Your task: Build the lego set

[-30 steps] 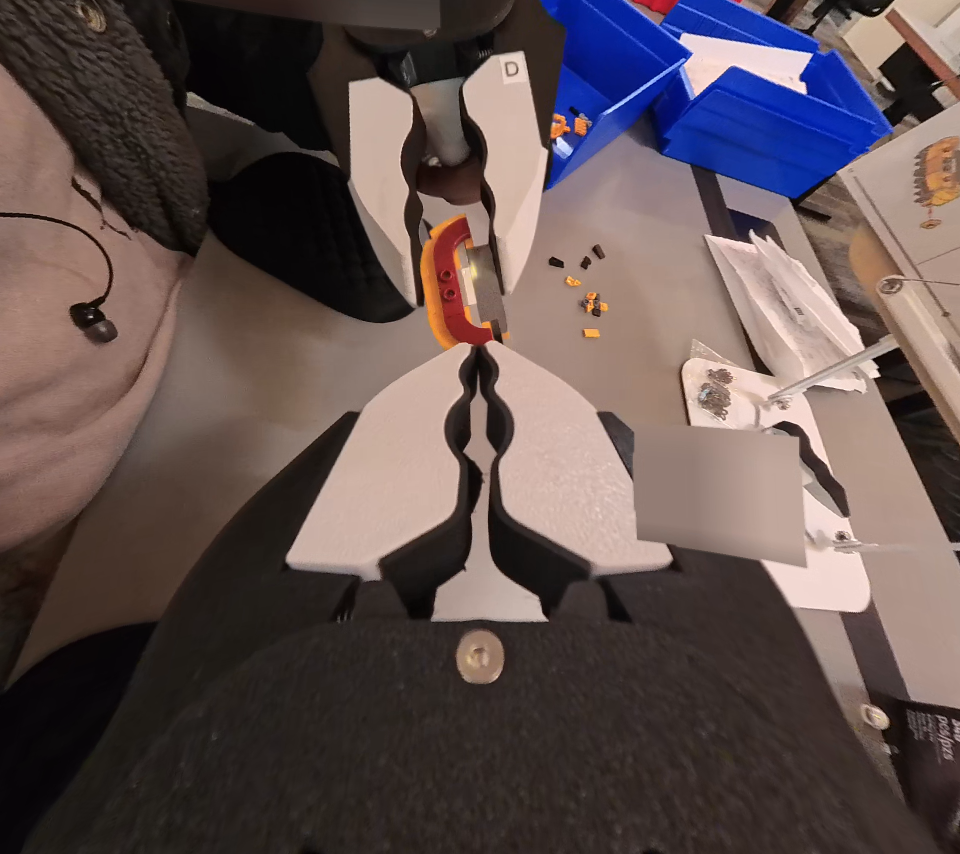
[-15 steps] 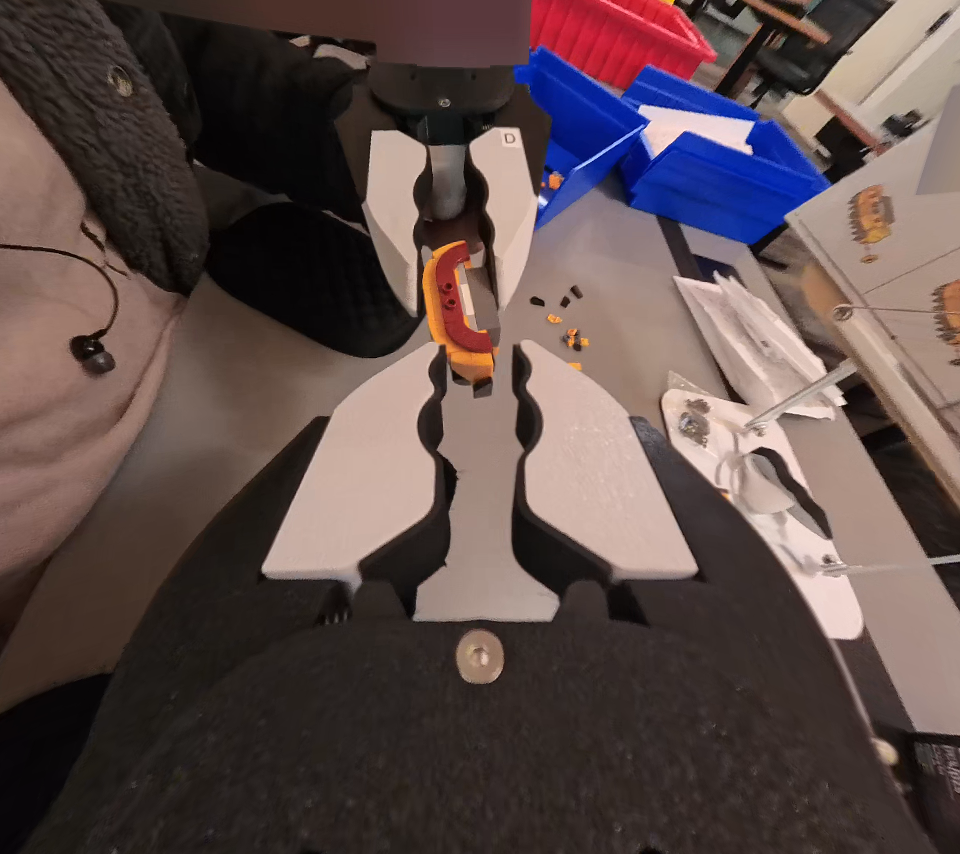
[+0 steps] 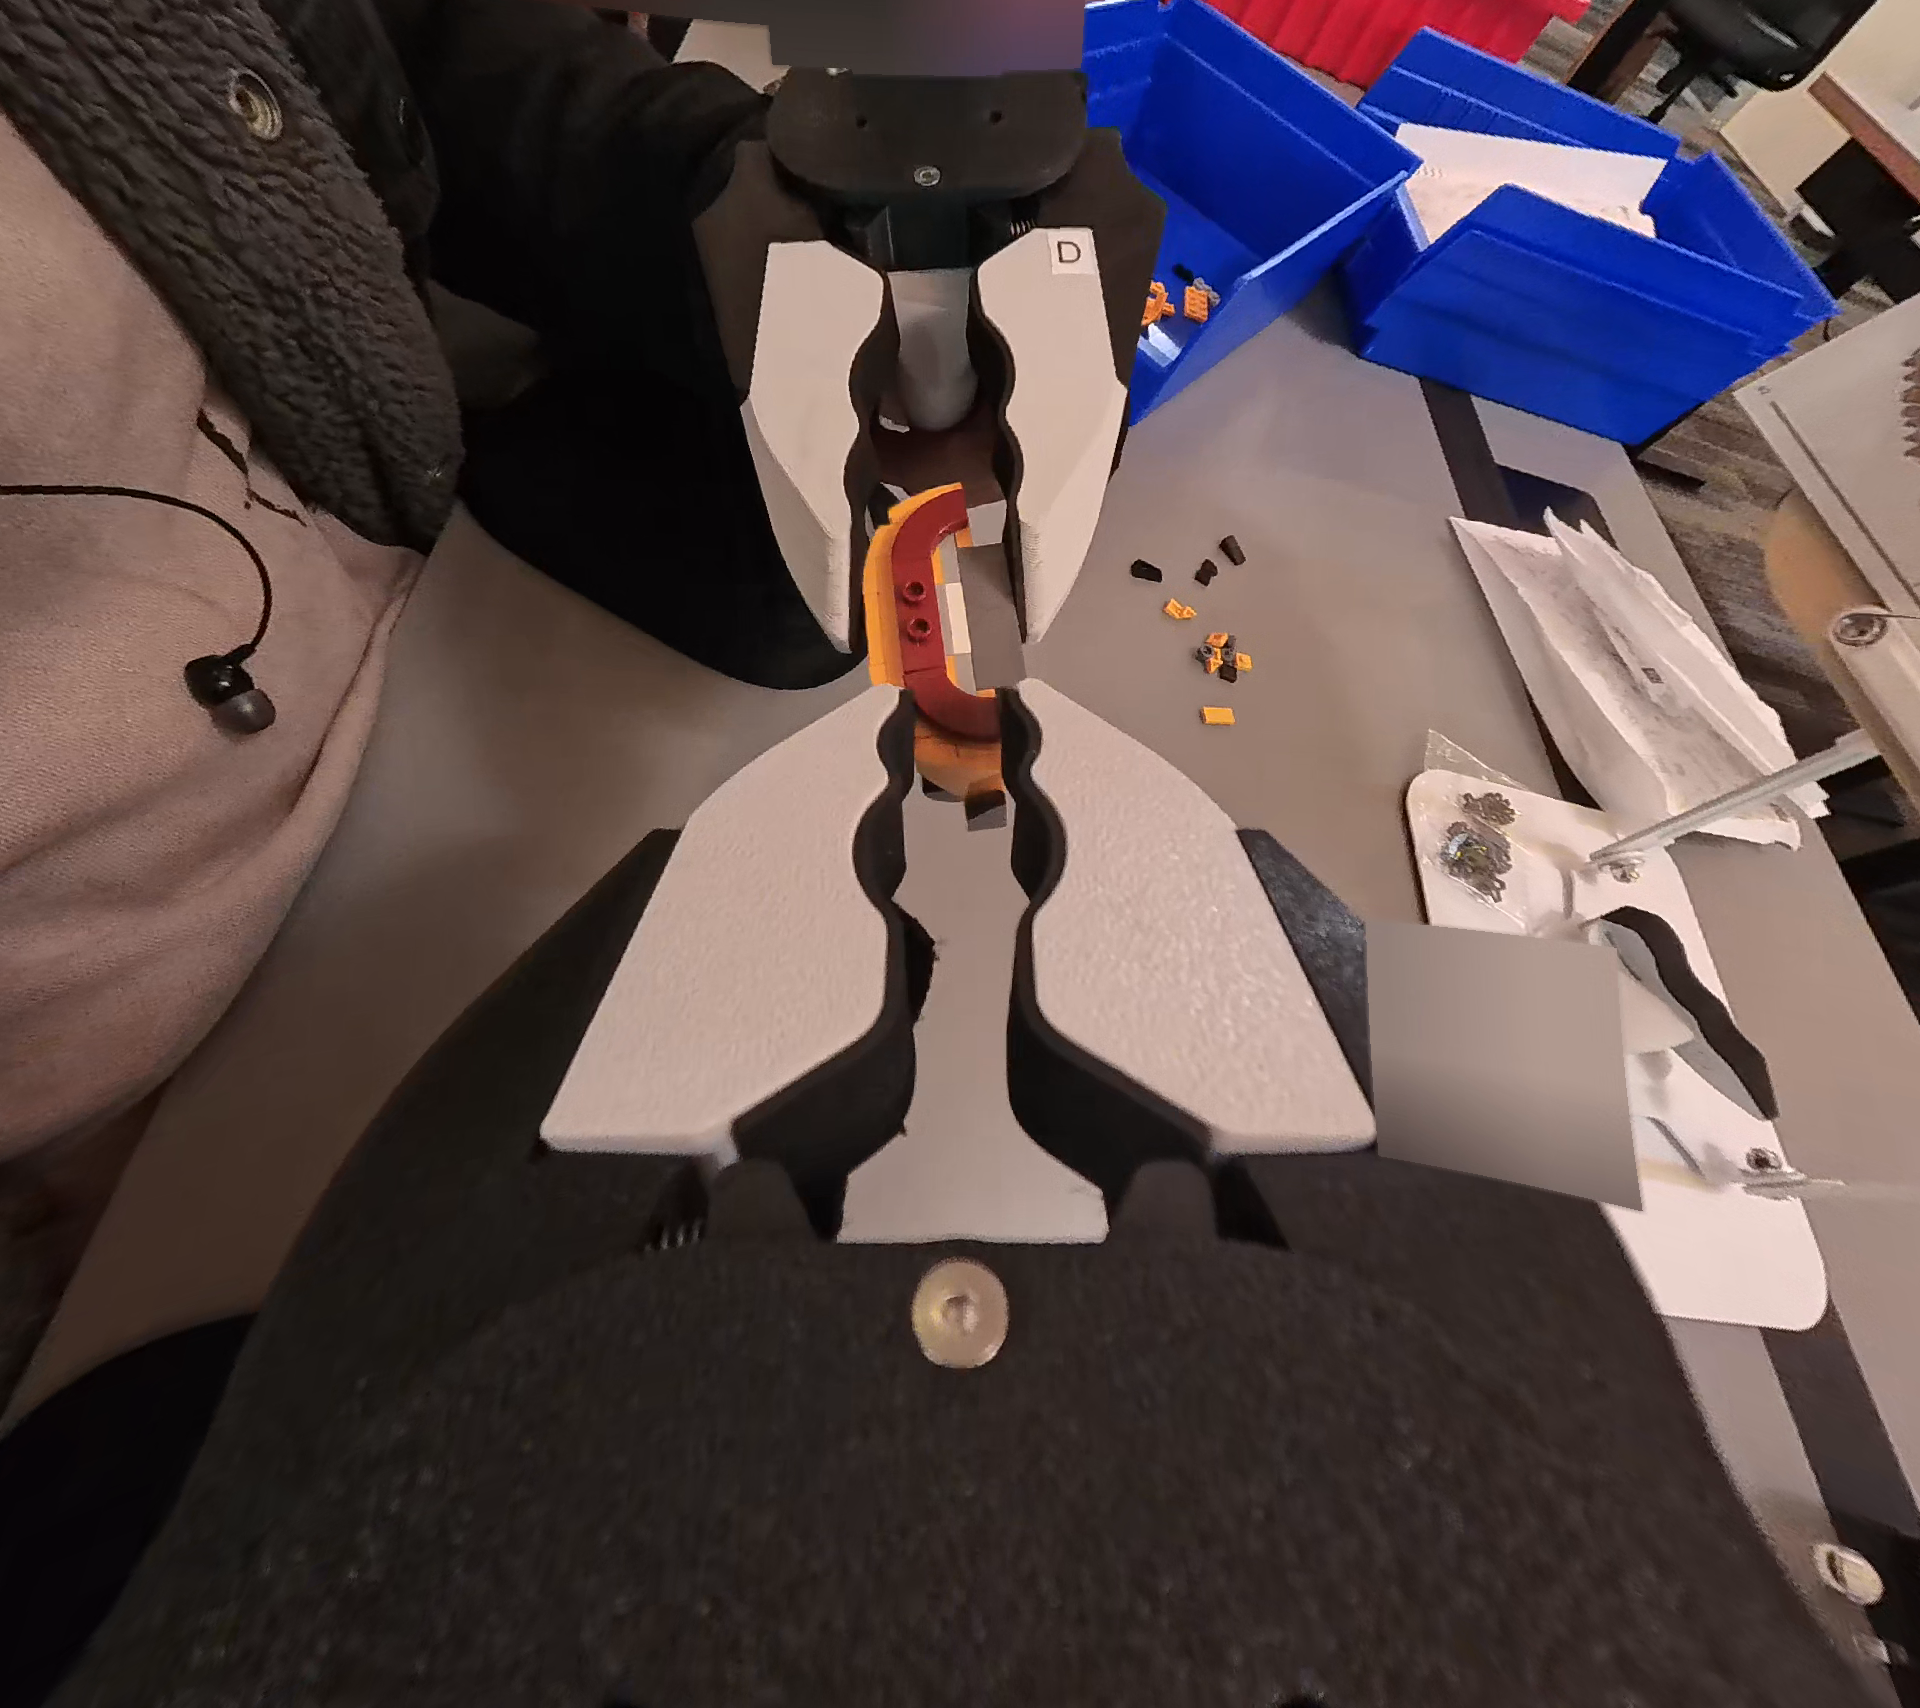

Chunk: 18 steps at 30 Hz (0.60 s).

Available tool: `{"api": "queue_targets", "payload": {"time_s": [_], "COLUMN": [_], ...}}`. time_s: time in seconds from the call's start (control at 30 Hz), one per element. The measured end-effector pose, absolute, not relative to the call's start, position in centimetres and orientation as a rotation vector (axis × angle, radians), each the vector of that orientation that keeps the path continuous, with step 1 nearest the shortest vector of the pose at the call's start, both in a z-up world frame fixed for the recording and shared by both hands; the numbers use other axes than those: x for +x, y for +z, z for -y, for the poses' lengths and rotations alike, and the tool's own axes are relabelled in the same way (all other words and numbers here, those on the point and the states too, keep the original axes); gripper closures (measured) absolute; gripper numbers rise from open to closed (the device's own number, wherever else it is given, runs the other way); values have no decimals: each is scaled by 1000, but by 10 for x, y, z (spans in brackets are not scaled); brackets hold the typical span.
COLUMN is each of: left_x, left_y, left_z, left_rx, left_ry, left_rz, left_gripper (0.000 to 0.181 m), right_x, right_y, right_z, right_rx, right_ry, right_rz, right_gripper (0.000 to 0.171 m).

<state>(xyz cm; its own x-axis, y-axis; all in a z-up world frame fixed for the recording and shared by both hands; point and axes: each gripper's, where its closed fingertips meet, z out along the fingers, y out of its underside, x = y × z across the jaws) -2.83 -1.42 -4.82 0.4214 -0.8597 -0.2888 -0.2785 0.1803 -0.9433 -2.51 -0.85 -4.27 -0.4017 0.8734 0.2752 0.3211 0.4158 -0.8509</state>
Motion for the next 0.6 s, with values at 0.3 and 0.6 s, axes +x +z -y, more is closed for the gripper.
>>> {"api": "queue_targets", "payload": {"time_s": [0.3,0.6], "left_x": [-27,-27], "left_y": [-46,-48], "left_z": [11,10], "left_rx": [-1369,-1374], "left_ry": [-513,-492], "left_rz": [-1099,-1104], "left_gripper": [150,150], "right_x": [-24,-23], "right_y": [-41,-43], "right_z": [5,4], "right_rx": [-1041,-1043], "right_ry": [897,881], "right_rz": [1898,1896], "right_gripper": [156,156]}}
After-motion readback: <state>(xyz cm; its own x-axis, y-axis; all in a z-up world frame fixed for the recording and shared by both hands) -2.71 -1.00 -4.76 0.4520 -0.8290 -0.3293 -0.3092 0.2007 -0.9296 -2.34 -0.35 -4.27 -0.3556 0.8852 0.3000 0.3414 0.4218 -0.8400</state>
